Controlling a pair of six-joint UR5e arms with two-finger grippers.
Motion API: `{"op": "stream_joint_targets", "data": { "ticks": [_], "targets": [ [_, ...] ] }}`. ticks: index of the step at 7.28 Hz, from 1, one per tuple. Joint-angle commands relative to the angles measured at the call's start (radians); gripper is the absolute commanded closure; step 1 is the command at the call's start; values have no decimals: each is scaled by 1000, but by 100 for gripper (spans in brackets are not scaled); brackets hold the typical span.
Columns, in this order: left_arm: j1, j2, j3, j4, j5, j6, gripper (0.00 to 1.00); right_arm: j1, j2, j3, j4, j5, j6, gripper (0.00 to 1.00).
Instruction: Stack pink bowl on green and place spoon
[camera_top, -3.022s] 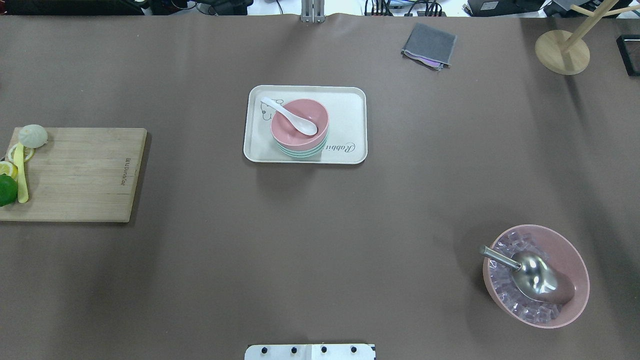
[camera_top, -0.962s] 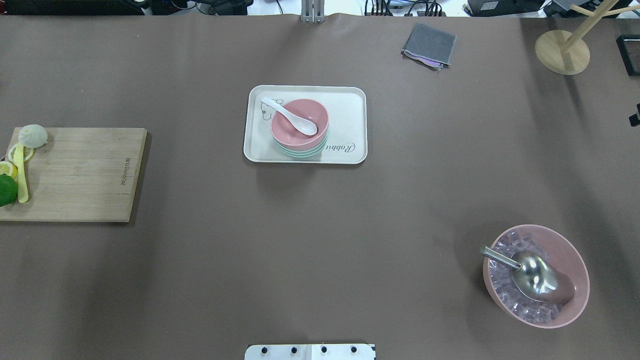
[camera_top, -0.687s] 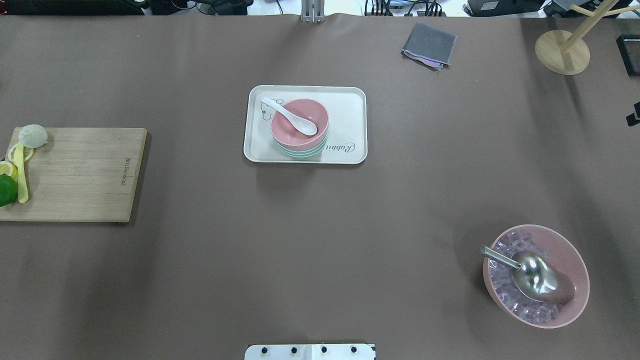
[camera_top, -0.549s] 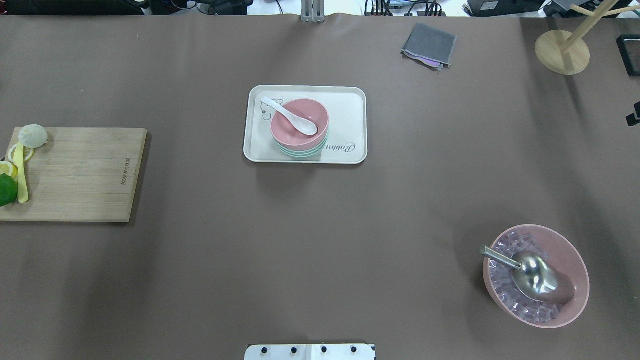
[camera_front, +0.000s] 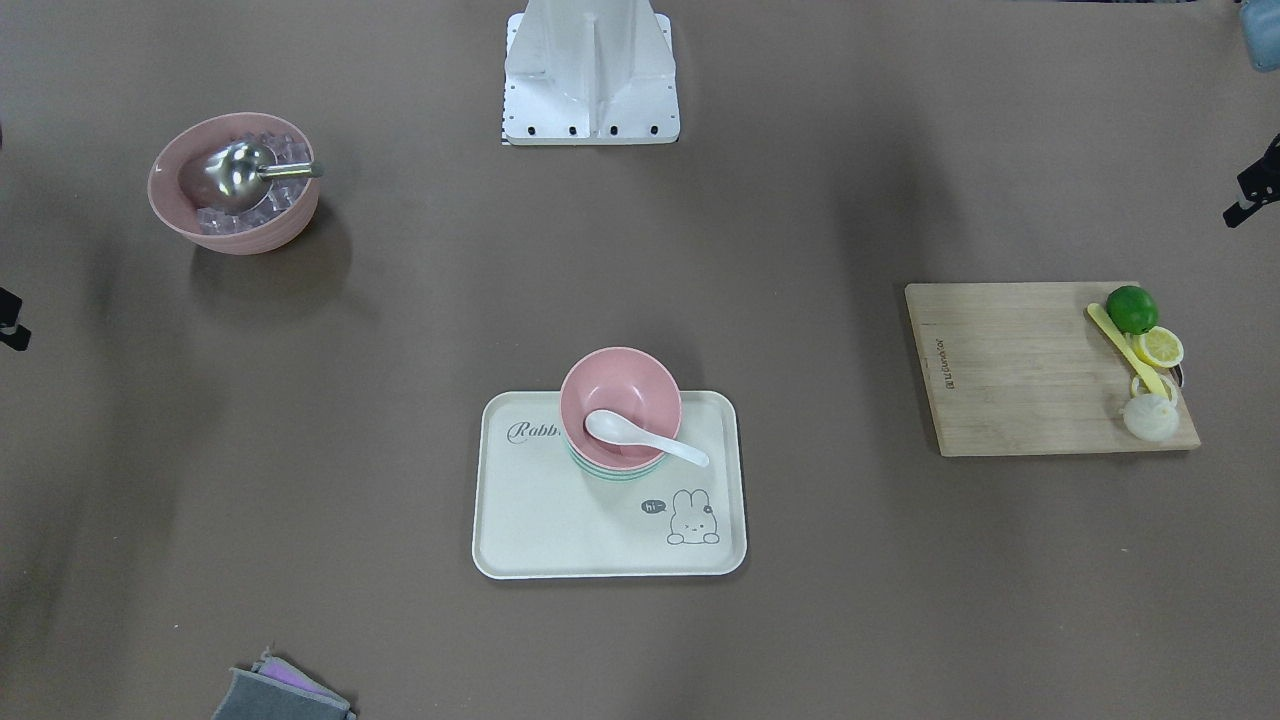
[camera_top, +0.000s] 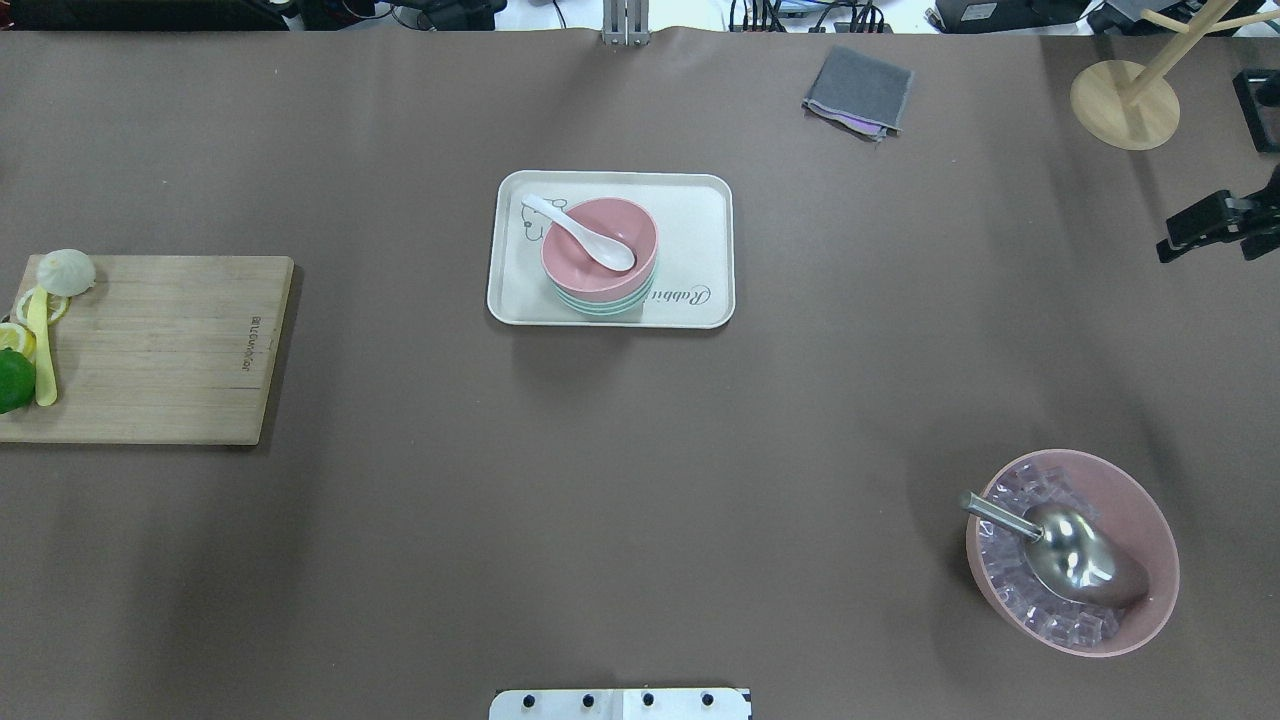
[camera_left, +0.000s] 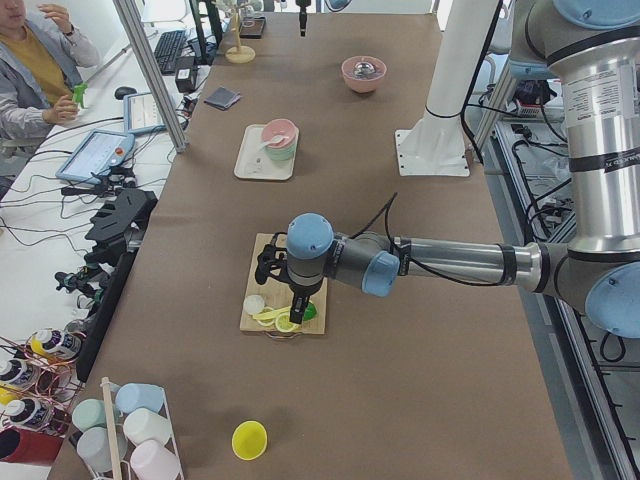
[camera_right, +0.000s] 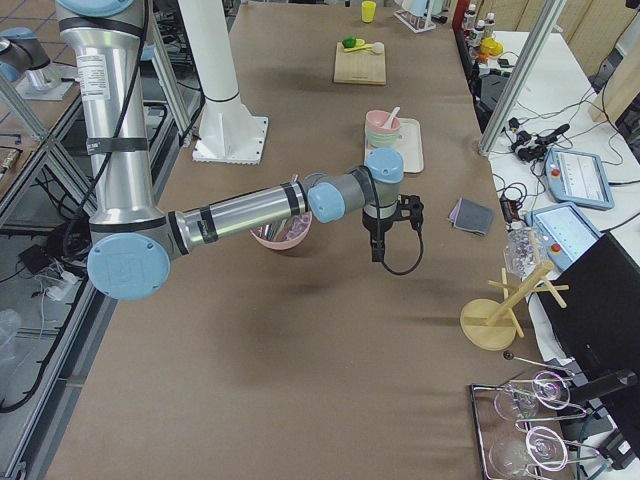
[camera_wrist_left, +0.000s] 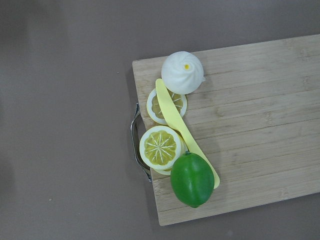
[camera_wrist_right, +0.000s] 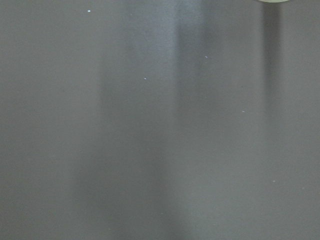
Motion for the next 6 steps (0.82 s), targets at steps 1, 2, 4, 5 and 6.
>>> {"op": "stream_joint_targets", "data": {
  "ticks": [1,2,4,5,6],
  "targets": [
    [0,-1,1,-11,3,0,2,-52,21,23,1,-20,99,0],
    [0,-3,-1,-11,-2,0,2,-49,15,23,-1,-20,95,0],
    [2,-15,2,-11,9,0,2,-15,-12,13,-4,-13,-50,0],
    [3,-15,-1,-33,10,-9,2,15,-26,8,-16,-12,-128,0],
    [3,-14,4,-33,9,-15,2,31,-38,5,-18,-12,-153,0]
  ]
}}
